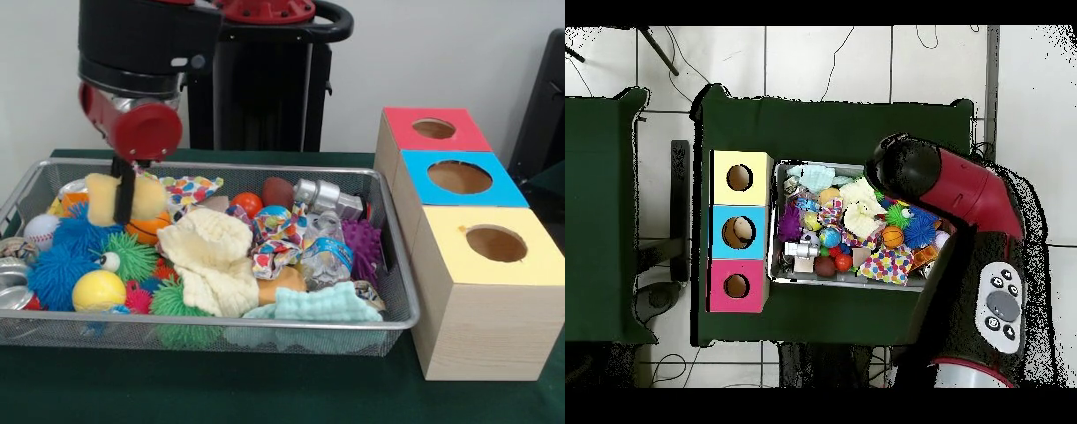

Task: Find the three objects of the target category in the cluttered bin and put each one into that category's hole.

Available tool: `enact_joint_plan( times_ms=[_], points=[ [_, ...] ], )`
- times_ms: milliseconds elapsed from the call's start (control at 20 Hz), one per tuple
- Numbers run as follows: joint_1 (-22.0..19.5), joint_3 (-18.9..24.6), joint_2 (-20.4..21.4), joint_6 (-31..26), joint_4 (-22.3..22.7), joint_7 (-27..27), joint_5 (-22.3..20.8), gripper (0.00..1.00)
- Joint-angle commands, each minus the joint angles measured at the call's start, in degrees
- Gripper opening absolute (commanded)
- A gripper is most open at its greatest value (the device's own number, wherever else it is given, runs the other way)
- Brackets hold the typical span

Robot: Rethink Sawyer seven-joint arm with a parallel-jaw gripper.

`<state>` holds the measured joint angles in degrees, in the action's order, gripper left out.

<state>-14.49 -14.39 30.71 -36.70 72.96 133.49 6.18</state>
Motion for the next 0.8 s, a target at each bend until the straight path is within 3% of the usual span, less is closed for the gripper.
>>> enact_joint_plan(
  times_ms=[50, 450, 800],
  points=[
    [-3.3, 15.3, 7.8, 0.5, 16.7, -27.6, -9.7, 0.0],
    [-6.3, 25.3, 13.2, 1.7, 29.4, -30.7, -15.5, 0.0],
    [-5.5, 27.7, 16.3, 5.0, 34.7, -24.2, -18.9, 0.0]
  ],
)
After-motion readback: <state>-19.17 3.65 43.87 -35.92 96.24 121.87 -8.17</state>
